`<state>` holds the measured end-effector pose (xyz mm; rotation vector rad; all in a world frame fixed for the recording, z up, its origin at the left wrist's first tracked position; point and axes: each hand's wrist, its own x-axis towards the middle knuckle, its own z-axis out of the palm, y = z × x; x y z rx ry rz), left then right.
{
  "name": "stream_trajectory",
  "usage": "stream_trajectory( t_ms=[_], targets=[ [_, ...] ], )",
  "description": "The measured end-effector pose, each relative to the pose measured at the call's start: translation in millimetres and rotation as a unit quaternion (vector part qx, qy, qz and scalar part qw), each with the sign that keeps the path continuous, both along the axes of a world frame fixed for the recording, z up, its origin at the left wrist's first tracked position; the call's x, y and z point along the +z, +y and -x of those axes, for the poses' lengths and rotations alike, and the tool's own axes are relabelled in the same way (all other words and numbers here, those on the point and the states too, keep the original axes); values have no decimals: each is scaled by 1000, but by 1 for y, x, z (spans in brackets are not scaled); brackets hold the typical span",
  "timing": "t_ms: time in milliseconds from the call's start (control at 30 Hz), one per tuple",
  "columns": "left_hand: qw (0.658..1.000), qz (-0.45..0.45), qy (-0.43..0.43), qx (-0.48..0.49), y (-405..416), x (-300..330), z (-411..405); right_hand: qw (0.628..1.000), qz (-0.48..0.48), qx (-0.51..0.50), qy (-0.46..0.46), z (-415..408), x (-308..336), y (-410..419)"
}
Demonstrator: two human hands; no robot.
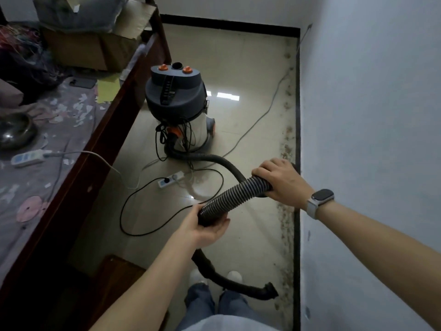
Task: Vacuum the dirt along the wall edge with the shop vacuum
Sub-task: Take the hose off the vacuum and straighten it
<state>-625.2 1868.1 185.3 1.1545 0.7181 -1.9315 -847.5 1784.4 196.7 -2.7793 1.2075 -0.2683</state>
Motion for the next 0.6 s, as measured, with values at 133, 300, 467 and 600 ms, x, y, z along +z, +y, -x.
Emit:
stream_trajectory(
  t_ms=[133, 300, 467, 600],
  targets=[
    [977, 3, -44, -208, 1, -5, 3, 999, 34, 26, 15, 2, 5, -6],
    [765, 68, -272, -579, -2, -13, -9, 994, 70, 75, 33, 2, 8, -6],
    [737, 210, -351, -539, -30, -7, -4, 984, 104, 146, 20, 0, -9, 8],
    [812, 286, -219, -459, -42, -5, 22, 978, 155, 138, -18, 4, -19, 12]
  ],
)
